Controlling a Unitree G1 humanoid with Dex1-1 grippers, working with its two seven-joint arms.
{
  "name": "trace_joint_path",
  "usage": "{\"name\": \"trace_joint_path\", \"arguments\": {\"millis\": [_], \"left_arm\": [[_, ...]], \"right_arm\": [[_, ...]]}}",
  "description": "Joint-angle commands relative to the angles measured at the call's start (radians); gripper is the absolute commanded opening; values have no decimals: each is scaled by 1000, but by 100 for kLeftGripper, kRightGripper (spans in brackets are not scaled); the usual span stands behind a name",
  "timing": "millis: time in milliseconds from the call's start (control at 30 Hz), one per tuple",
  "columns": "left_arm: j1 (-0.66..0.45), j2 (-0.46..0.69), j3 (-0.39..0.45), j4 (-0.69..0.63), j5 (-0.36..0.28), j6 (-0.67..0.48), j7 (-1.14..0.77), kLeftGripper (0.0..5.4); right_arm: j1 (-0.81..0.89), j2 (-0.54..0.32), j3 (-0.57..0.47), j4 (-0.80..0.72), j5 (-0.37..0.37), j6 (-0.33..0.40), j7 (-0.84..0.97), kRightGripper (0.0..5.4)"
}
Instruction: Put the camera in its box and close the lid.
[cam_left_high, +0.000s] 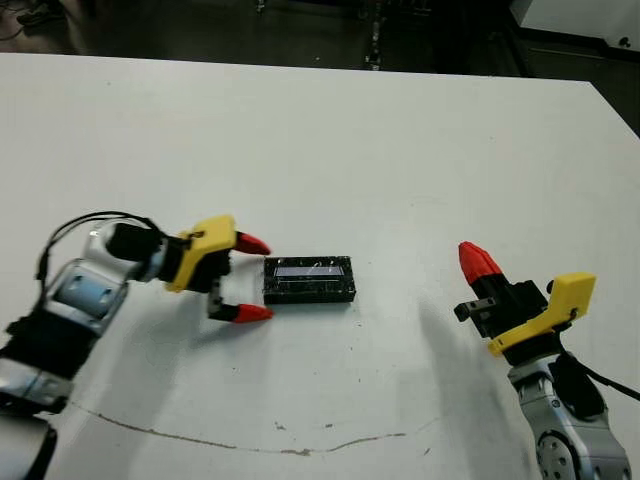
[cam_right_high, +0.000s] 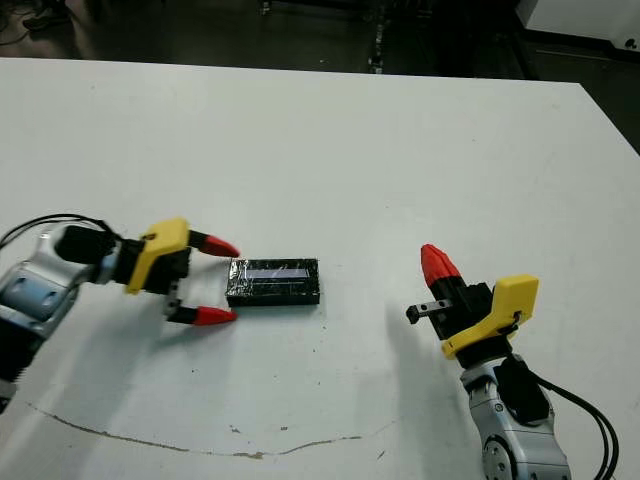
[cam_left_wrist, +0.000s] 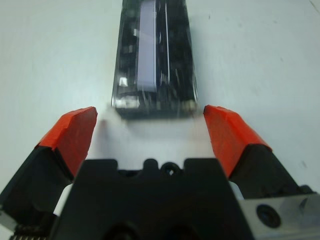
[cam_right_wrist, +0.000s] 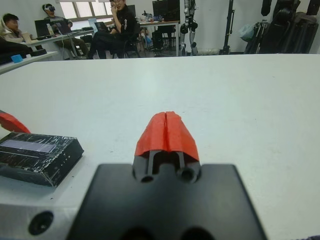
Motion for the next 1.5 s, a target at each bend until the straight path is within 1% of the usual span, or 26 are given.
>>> {"name": "trace_joint_path", "arguments": {"millis": [33, 167, 267, 367, 433, 500, 567, 600, 633, 667, 700, 833, 900, 1000, 1100, 1200, 1267, 1333, 1500], "left_arm": [[50, 62, -17, 66, 67, 16, 6, 540], [53, 83, 20, 93, 68, -37, 33, 540], [40, 86, 75, 126, 46, -71, 68, 540], [19, 96, 141, 102, 25, -18, 130, 540], [13, 100, 187, 42, 15, 55, 200, 540], [18, 89, 252, -67, -1, 165, 310, 540], [52, 18, 356, -196, -55, 226, 457, 521], [70, -24, 394, -248, -82, 234, 517, 511], [92, -73, 419, -299, -104, 217, 571, 499], [112, -115, 427, -347, -119, 202, 614, 487], [128, -144, 428, -385, -128, 191, 644, 470], [191, -265, 382, -520, -172, 169, 714, 409], [219, -326, 351, -552, -190, 153, 738, 380], [252, -387, 299, -566, -191, 105, 750, 338], [280, -418, 243, -582, -182, 91, 754, 292], [309, -433, 188, -609, -179, 131, 773, 246], [330, -445, 148, -611, -166, 141, 787, 217], [346, -454, 116, -612, -165, 180, 808, 185], [360, -461, 50, -573, -120, 198, 838, 110]], "right_arm": [[-1, -13, -5, 0, 1, 5, -2, 0], [-1, -14, -6, -1, 2, 6, -1, 0], [0, -15, -6, 0, -2, 3, -2, 0], [-2, -17, -8, 5, 6, 2, 8, 0], [-3, -16, -8, 6, 7, 3, 7, 0], [-3, -14, -6, 3, 4, 3, 3, 0], [-2, -11, -5, 5, 4, 2, 2, 0], [-2, -9, -4, 6, 4, 2, 0, 0], [-2, -9, -4, 8, 3, 1, 1, 0], [-2, -9, -4, 10, 2, 0, 2, 0], [-3, -10, -3, 11, 2, -1, 3, 0], [-1, -9, -2, 9, -2, 1, -3, 0], [-2, -9, -2, 8, 1, 3, -1, 0], [-3, -9, 0, 10, 3, 5, 1, 0], [-4, -7, 5, 14, -7, -1, -3, 0], [-4, -4, 7, 21, -13, -12, -2, 0], [-3, 0, 8, 19, -13, -7, -7, 0], [-2, -1, 10, 19, -16, -7, -7, 0], [1, 0, 12, 15, -24, -5, -14, 0]]}}
